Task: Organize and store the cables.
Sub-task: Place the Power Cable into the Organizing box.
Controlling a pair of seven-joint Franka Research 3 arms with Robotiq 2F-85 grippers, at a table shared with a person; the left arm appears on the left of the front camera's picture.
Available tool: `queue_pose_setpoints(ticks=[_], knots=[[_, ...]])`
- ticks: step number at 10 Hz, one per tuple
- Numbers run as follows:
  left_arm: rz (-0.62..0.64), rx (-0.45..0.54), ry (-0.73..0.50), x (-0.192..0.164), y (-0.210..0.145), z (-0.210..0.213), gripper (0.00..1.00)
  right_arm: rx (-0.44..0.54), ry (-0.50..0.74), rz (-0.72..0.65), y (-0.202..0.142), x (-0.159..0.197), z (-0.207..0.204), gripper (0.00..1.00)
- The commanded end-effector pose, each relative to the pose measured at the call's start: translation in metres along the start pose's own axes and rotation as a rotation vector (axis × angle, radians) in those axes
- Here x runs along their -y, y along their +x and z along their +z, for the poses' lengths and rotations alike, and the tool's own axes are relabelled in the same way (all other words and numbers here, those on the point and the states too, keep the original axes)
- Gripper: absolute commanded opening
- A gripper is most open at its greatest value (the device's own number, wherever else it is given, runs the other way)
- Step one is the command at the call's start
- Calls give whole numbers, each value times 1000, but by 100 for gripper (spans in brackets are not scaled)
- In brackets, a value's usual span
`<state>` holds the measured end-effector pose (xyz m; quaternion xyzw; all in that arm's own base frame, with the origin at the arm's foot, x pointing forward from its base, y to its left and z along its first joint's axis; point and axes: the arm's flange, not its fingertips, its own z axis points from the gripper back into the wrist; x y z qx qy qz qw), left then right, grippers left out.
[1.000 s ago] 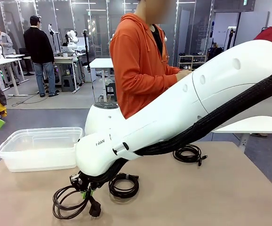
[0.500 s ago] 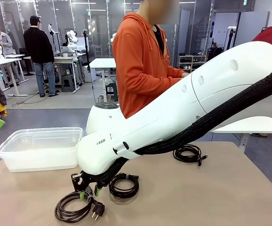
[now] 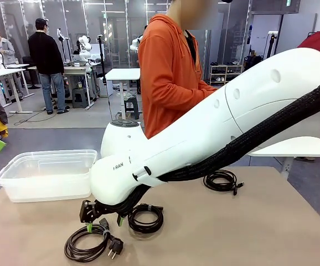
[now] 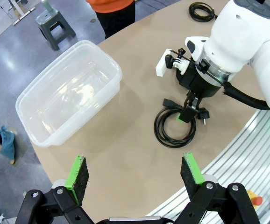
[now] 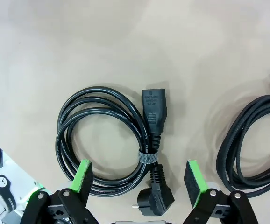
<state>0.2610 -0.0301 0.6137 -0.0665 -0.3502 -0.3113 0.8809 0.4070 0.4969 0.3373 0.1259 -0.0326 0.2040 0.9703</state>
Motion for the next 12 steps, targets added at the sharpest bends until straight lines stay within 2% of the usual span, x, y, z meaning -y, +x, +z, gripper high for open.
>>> queue_pose_setpoints(ticks=[1,3,4,5,6,8,10,12], knots=[[-2,3,2,0,0,0,100,33,-24,-44,-1,0,6,100],[-2,3,2,0,0,0,100,38,-22,-43,-1,1,9,100],[-2,3,2,0,0,0,100,31,-27,7,-3,1,13,100],[-2,3,2,0,0,0,100,37,-54,150,-8,7,26,100],[-2,3,2,0,0,0,100,69,-63,162,-9,21,55,100],[-2,3,2,0,0,0,100,91,-80,173,-12,37,86,100],[-2,3,2,0,0,0,100,33,-55,197,-14,59,116,100],[-2,3,2,0,0,0,100,28,-95,225,-23,84,140,100]])
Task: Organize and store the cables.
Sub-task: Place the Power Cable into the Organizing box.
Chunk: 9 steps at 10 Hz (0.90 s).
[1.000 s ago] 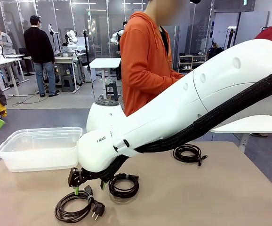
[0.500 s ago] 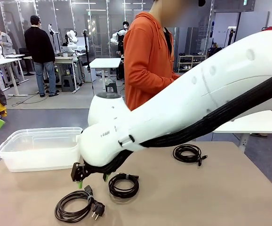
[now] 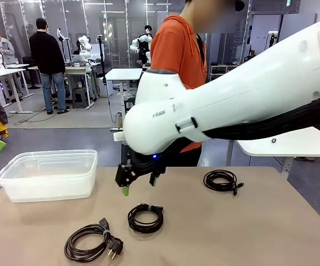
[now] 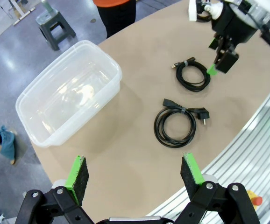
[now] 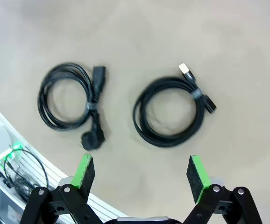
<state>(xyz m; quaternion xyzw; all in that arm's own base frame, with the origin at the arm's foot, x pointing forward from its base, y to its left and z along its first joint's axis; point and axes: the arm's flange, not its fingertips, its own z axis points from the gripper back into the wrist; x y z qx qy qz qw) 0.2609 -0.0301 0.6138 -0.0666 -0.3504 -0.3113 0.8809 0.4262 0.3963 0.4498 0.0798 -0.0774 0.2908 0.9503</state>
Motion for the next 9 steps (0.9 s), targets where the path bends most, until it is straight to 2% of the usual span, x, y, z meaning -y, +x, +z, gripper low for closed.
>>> queue_pose_setpoints(ticks=[1,5,8,9], knots=[[-2,2,2,0,0,0,100,-11,-6,47,-28,29,20,100],[-2,2,2,0,0,0,100,49,23,65,-97,102,89,100],[-2,2,2,0,0,0,100,70,11,94,-139,140,127,100],[-2,2,2,0,0,0,100,106,36,83,-152,156,139,100]])
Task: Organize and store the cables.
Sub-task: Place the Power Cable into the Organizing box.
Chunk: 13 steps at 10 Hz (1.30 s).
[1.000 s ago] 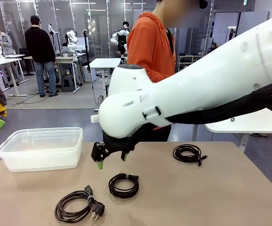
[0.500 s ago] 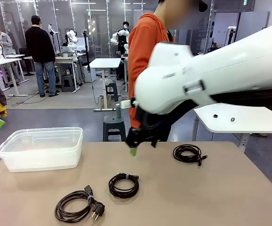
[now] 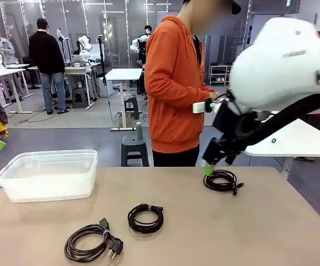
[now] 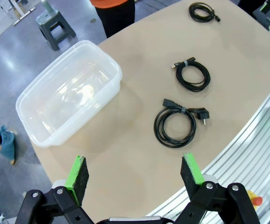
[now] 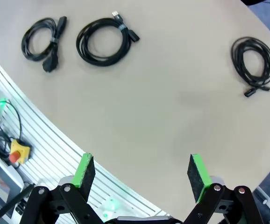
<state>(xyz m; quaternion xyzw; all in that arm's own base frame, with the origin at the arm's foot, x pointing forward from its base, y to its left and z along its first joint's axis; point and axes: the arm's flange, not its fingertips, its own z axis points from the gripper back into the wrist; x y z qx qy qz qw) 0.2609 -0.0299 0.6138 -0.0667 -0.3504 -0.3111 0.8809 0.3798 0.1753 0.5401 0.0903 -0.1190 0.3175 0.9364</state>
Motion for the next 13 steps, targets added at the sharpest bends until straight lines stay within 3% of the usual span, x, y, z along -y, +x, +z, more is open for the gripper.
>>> queue_pose_setpoints(ticks=[1,4,11,12,13], knots=[[-3,2,2,1,0,-1,100,50,42,44,-26,21,11,100],[-3,2,2,1,0,-1,100,64,10,23,-59,47,27,100],[-3,2,2,1,0,-1,100,220,-39,-3,-133,88,51,100],[-3,2,2,1,0,-1,100,250,-8,-51,-135,94,46,100],[-3,2,2,1,0,-1,100,188,-30,-17,-120,81,56,100]])
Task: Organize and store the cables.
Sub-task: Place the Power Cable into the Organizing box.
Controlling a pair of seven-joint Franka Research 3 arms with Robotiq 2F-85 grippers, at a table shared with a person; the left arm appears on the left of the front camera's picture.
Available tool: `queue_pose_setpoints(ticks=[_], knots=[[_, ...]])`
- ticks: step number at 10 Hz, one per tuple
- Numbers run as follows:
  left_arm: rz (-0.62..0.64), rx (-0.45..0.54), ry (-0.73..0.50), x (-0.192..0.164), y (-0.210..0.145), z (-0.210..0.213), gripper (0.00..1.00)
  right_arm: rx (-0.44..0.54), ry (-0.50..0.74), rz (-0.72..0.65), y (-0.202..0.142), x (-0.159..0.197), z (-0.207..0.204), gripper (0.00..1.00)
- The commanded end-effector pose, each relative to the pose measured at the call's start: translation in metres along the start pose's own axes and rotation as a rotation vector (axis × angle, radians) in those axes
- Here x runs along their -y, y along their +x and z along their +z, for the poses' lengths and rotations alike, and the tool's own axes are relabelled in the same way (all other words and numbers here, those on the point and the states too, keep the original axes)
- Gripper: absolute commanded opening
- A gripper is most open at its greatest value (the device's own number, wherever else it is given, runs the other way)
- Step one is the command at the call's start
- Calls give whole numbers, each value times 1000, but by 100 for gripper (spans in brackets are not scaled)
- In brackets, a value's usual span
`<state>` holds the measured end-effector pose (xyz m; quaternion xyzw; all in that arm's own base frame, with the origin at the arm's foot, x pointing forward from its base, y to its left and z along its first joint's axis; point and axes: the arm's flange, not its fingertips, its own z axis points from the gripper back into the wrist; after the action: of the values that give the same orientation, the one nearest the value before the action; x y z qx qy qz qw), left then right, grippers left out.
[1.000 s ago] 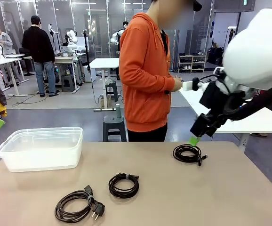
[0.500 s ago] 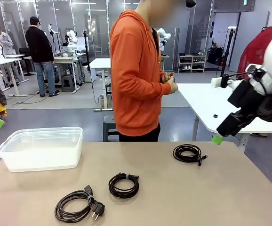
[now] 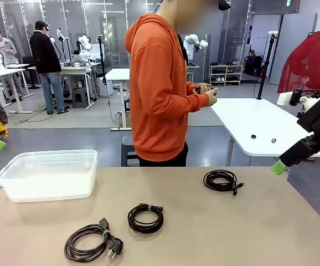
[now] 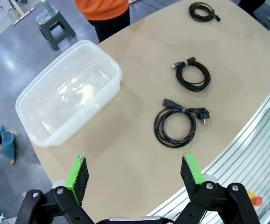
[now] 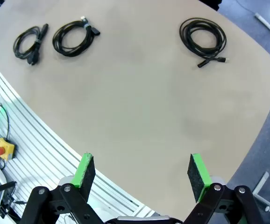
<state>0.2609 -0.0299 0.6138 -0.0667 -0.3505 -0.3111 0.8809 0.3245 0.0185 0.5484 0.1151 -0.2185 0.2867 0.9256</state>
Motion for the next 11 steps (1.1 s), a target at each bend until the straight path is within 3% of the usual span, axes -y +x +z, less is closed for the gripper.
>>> queue_pose_setpoints(ticks=[1,7,8,9,10,11], knots=[[-3,2,2,1,0,-1,100,-22,-5,23,10,-7,-1,100],[0,0,0,0,0,0,100,-22,-5,23,10,-7,-1,100],[-7,-77,-48,9,16,-13,100,-22,-5,23,10,-7,-1,100],[78,-160,-78,16,30,-29,100,-22,-5,23,10,-7,-1,100],[148,-240,-13,18,40,-50,100,-22,-5,23,10,-7,-1,100],[190,-284,-40,22,45,-75,100,-22,-5,23,10,-7,-1,100]])
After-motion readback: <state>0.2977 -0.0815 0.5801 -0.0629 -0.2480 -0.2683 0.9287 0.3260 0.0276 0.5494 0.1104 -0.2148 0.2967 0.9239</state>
